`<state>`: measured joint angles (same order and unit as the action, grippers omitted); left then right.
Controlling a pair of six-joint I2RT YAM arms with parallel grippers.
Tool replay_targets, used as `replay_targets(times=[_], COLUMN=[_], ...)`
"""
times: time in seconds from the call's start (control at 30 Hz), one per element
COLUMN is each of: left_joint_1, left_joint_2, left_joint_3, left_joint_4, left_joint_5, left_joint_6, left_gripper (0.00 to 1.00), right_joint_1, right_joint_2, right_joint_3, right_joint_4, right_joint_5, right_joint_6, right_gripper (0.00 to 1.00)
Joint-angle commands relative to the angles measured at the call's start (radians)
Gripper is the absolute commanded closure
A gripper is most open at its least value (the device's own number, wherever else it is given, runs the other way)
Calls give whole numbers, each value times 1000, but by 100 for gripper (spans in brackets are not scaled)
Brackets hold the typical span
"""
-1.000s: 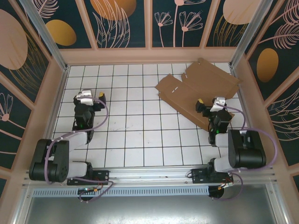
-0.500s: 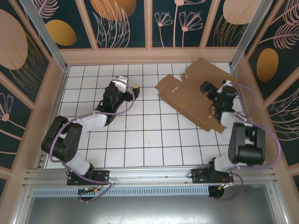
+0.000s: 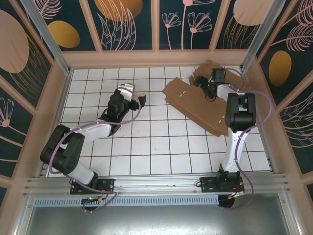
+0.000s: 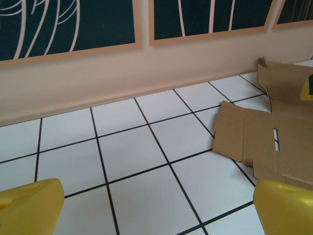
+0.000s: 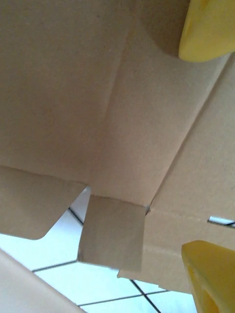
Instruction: Fold the paper box
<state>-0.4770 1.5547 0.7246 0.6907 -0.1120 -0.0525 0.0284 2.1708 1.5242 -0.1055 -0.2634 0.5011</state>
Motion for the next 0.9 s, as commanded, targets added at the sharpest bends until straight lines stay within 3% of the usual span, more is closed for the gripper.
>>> replay_targets(times=[0.0,0.2,0.47,0.6,0.77,0.87], left_joint_1=[4,3,4,3,2,2], left_joint_2=[-37,-33,-14,41,229,333], left_joint_3=[-32,-122,-112,4,313,472], left_joint_4=[9,159,134,-20,-326,-466], left_joint_5=[-56,-161,-118,5,184,206], left_joint_6=[19,-29,-79,-84,-120,-173], left_gripper=[1,1,1,1,1,1], right_joint_1=[34,117,245,265,234,207], right_joint_2=[81,82,-77,-200,-414,-509], right_joint_3=[95,76,-161,-255,-417,-492], right_joint_4=[-241,-284,-175,-96,93,153], right_joint_5=[14,23,3,-45,-63,-12], right_joint_6=[-99,-204,-285,-276,-185,-117], right_gripper=[7,5,4,3,3,4])
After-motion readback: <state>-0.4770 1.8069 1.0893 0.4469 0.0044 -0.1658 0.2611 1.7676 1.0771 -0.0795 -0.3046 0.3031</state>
